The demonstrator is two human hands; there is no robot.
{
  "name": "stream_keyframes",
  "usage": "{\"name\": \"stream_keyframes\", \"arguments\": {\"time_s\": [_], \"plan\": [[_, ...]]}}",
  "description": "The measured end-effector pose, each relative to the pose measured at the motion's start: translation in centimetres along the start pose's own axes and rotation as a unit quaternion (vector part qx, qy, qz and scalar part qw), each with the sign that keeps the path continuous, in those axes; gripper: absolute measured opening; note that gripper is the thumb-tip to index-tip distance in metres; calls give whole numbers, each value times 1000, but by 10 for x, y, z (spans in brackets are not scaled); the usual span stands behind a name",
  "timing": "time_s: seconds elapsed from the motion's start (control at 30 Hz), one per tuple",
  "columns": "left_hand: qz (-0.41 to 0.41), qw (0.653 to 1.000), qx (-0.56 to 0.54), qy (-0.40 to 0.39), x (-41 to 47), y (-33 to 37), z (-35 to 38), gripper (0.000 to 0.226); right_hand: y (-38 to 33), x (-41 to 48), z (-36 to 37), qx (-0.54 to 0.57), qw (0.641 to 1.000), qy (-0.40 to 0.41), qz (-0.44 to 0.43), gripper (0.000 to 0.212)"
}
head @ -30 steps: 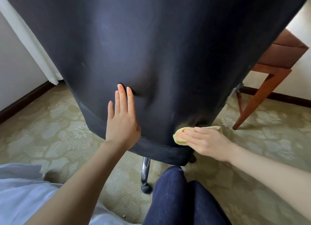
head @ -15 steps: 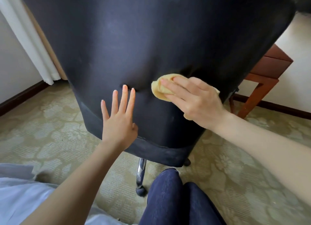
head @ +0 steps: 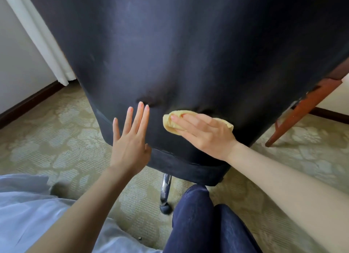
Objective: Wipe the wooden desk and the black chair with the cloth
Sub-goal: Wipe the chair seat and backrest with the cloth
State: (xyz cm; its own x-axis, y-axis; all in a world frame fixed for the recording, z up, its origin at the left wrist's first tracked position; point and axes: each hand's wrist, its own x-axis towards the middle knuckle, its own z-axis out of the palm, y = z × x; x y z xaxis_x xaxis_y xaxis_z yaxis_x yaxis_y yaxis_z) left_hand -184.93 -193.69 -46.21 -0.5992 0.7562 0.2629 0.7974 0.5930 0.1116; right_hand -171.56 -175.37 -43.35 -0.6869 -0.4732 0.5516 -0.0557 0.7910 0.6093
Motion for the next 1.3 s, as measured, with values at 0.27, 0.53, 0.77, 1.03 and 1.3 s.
{"name": "stream_keyframes", "arguments": {"time_s": [0.27, 0.53, 0.77, 1.03, 1.3], "plan": [[-2, 999, -47, 5, -1, 16, 10, 110, -14, -81, 3, 88, 976, -183, -81, 23], [14, 999, -51, 6, -7, 33, 5, 106, 23, -91, -27, 84, 979, -178, -55, 25], [38, 999, -28, 11, -16, 26, -16, 102, 43, -15, -53, 44, 997, -57, 9, 47], [-49, 998, 2, 37, -37, -34, -35, 103, 21, 103, -28, 18, 997, 32, 62, 44], [-132, 991, 0, 13, -62, -97, -10, 99, -30, 212, 35, -8, 998, -7, 55, 26]]}}
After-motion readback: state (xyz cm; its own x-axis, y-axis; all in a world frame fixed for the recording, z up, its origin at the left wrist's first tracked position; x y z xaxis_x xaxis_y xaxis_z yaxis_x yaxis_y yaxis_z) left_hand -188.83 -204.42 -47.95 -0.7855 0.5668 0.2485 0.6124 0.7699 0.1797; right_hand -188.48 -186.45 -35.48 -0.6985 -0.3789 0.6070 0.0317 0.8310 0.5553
